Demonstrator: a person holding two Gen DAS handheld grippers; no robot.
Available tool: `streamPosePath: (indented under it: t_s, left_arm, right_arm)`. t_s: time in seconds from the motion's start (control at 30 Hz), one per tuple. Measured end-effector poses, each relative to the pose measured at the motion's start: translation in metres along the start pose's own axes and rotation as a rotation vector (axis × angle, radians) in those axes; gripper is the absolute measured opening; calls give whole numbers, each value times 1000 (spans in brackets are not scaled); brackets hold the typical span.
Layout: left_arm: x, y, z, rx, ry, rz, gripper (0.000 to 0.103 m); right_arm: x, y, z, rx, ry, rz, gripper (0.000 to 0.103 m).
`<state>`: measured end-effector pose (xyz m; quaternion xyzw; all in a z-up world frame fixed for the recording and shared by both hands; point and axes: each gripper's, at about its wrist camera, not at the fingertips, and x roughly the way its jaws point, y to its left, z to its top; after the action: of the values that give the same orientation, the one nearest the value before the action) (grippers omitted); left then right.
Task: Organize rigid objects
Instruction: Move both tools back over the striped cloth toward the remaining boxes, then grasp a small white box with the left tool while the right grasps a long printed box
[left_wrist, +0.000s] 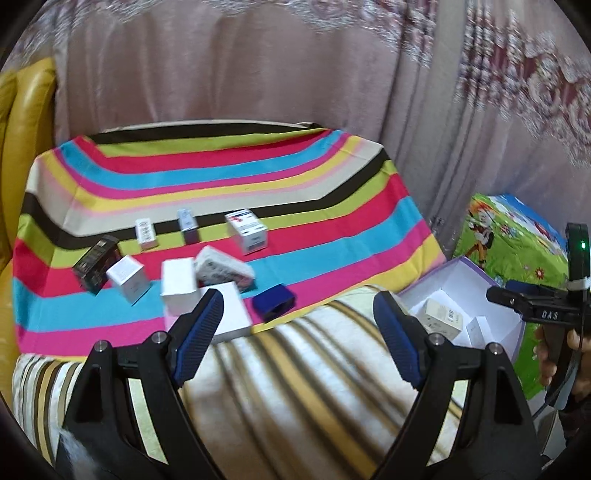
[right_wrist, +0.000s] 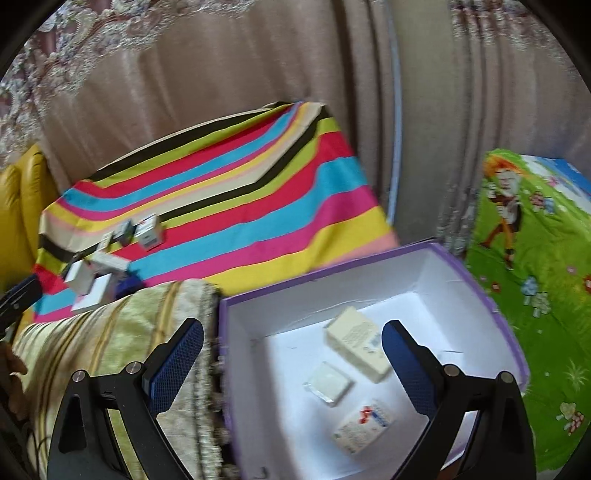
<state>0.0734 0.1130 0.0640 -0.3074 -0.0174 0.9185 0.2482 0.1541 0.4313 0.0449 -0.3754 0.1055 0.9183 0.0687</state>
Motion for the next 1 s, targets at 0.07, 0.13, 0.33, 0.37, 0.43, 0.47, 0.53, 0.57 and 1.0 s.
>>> streamPosePath:
  t_s: [0.07,0.13,0.33,0.37,0.43,0.47,0.53,0.57,1.0]
  left_arm:
    - [-2,12,-2,-30,5,15,85]
    - [-5,24,-5,-63,5,29,85]
    - [-10,51,-10,-135,18,74,85]
    - [-10,54,-12,-146,22,75,85]
    - [-8,61,-14,-173,36,87,85]
    - [-7,64,-15,-185,42,89,85]
    - [-3,69,-16,-214,60,99,85]
    - [-1,70,-17,-221,69,108,85]
    - [56,90,-1,-263,205,177,72]
  right_arm:
    - [1,7,0,-9,4,-2,99]
    - [3,13,1,-7,9,23,99]
    - [8,39,7,-46,15,73,99]
    - [10,44,7,-55,19,84,99]
    - [14,54,9,-72,26,102,99]
    - [17,59,10,-82,31,109,99]
    - [21,69,12,-97,36,125,99]
    - [24,75,13,-106,38,137,99]
    - [54,127,26,-143,86,199,99]
